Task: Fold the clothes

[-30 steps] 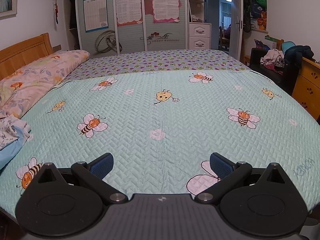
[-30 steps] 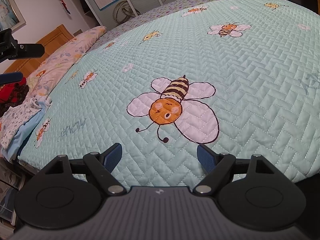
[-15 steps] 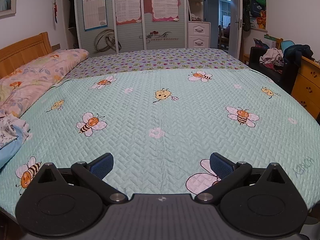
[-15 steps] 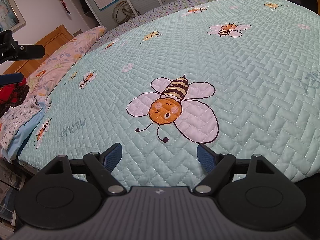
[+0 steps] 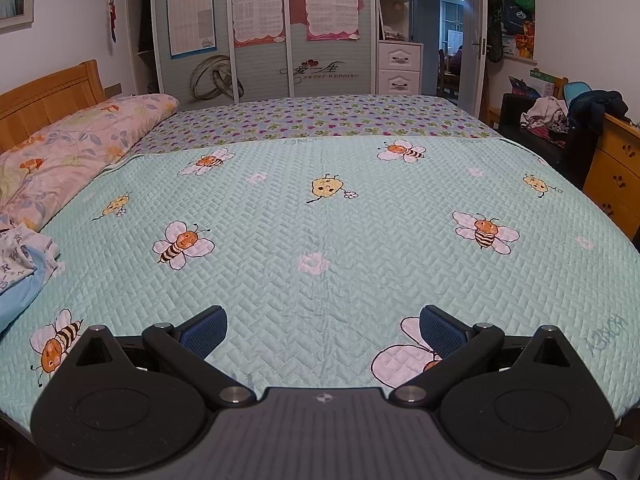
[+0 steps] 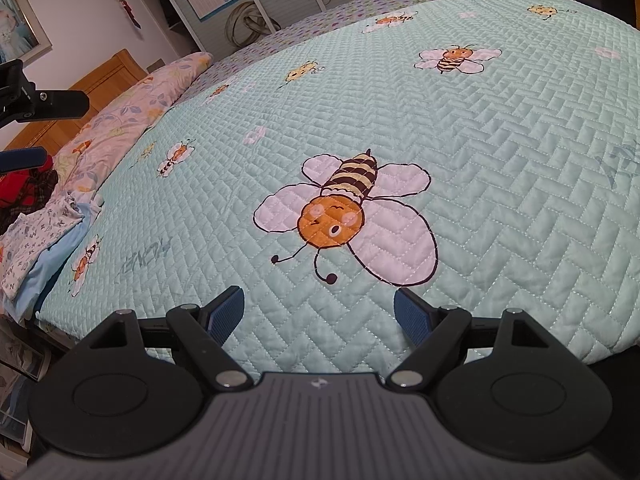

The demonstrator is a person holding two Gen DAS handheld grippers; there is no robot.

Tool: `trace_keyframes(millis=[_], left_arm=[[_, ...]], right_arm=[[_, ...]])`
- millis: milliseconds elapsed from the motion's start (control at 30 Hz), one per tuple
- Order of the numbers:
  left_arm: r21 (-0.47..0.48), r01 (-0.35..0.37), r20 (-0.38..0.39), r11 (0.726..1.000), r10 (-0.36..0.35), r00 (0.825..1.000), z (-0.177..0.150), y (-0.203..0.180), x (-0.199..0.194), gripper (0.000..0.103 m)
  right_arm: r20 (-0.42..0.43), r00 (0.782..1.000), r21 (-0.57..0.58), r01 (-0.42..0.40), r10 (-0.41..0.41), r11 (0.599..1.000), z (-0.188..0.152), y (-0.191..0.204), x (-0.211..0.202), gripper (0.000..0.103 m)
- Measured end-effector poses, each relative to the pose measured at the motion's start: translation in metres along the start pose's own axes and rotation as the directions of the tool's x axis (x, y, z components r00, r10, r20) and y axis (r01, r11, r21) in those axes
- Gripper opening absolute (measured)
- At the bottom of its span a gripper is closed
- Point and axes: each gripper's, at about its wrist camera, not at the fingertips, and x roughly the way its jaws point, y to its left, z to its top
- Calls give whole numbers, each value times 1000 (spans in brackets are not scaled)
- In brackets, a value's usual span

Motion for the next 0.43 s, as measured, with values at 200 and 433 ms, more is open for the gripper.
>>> trace_keyframes(millis=[200, 433], left_arm=[[3, 3, 3, 1000, -3, 1000, -1, 1, -1, 102], [3, 2, 2, 1000, -2, 1000, 0, 0, -2, 102]], right_arm=[[-1, 1000, 0, 0, 0, 1000, 0, 0, 0, 83], [-3, 1000, -2, -1, 1, 1000, -1, 1, 1, 83]])
